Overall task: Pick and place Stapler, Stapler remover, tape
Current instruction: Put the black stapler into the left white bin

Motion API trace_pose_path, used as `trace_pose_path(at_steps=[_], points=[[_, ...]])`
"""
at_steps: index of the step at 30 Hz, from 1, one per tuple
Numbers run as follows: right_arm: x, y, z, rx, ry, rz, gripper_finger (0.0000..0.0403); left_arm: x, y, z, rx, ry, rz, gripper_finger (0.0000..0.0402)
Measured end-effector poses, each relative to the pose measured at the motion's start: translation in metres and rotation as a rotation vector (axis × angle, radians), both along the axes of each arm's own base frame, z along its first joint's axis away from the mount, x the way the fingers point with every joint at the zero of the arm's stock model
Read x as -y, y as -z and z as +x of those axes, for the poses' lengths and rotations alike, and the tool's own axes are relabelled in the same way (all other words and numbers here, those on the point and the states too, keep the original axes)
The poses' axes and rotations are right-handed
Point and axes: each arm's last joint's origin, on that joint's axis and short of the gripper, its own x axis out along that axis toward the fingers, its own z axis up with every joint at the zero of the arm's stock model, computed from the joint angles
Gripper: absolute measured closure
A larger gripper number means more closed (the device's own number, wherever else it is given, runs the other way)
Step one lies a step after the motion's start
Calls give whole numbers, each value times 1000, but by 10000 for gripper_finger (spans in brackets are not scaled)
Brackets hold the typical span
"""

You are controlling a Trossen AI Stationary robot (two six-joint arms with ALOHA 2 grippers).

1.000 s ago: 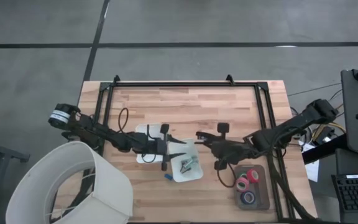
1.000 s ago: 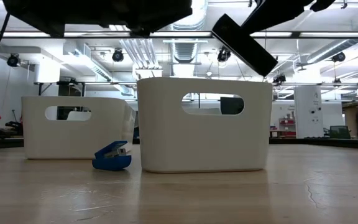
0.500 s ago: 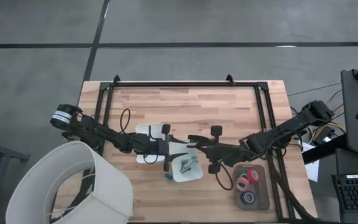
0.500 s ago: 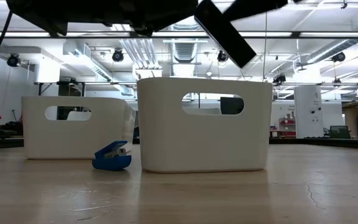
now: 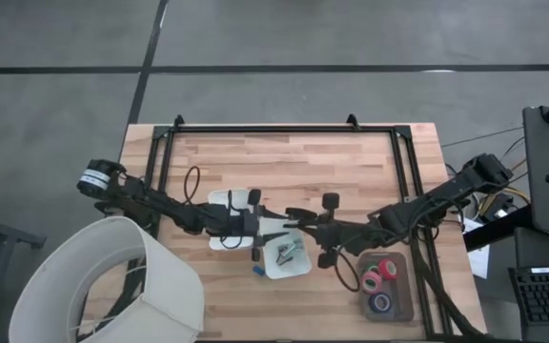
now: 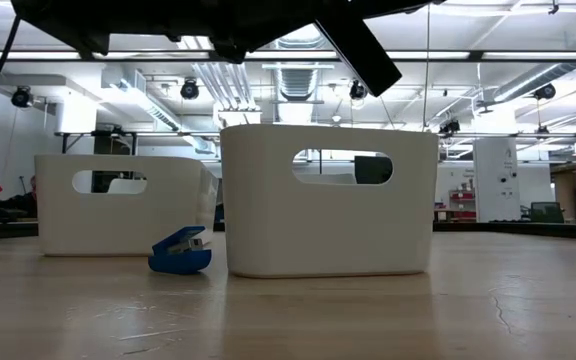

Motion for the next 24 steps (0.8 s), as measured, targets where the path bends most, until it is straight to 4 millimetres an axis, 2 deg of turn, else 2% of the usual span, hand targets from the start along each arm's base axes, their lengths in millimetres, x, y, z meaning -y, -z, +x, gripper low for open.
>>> trace_pose_path(at_steps=[5,17,20,24], points=[[0,0,1,2,-14,13,380,0,0,0,-1,-3,-12,253],[2,0,2,4,-1,33,381,0,0,0,-1,15,-10,374],[4,0,2,1,0,34,365,0,0,0,-2,16,-9,375],[6,1,3,-2,-3,36,320,0,0,0,-2,20,-9,375]])
